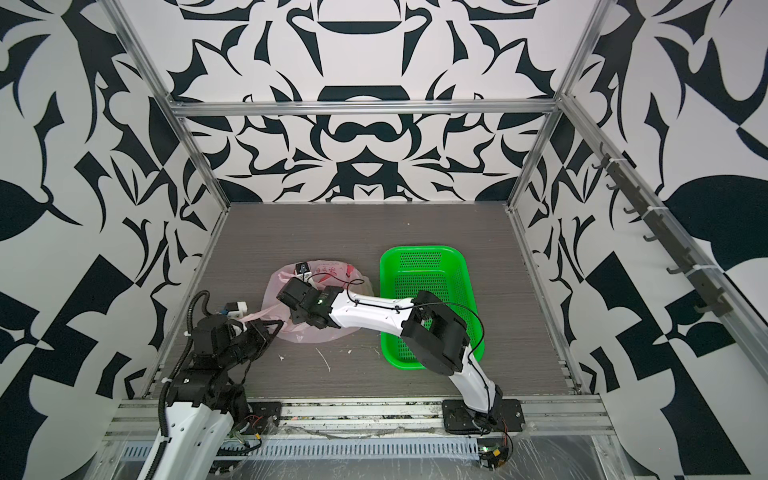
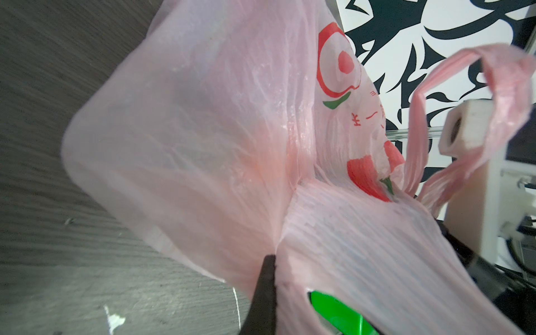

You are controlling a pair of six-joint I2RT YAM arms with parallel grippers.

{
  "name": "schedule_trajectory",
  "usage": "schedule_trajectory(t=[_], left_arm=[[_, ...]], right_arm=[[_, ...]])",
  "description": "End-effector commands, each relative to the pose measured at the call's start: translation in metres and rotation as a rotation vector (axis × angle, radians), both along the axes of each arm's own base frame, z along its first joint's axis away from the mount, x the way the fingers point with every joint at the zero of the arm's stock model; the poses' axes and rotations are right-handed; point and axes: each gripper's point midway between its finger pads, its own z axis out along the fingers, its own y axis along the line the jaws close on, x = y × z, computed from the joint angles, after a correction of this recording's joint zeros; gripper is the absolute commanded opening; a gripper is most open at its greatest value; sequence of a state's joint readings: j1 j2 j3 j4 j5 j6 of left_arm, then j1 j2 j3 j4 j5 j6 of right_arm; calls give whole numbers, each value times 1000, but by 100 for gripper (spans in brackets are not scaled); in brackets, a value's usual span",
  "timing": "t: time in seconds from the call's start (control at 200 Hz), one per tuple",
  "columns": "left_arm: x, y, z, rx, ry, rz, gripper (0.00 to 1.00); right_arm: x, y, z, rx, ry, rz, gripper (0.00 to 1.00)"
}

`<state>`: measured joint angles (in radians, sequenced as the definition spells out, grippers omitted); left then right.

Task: Untie the knot of the plastic bag and take out the fruit
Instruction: Pick up the fruit from the plastic bag.

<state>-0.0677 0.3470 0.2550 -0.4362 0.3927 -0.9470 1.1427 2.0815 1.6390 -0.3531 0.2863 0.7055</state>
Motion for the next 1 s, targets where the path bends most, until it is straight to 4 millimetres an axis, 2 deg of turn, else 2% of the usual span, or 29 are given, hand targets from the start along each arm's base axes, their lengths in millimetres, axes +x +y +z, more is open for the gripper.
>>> schedule_trajectory(t=[0.0, 0.515, 0.775, 0.995], left_arm=[[-1, 2, -2, 2, 6, 10, 0], [-1, 2, 0, 5, -4, 12, 0], [0, 2, -1, 8, -7, 14, 0], [1, 2, -4, 7, -4, 14, 0]], right_arm=[[8, 11, 26, 58, -36, 5, 28], [19, 17, 25, 49, -44, 9, 52], [22, 18, 17, 30, -34, 14, 72], [25, 18, 11, 24, -25, 10, 76]])
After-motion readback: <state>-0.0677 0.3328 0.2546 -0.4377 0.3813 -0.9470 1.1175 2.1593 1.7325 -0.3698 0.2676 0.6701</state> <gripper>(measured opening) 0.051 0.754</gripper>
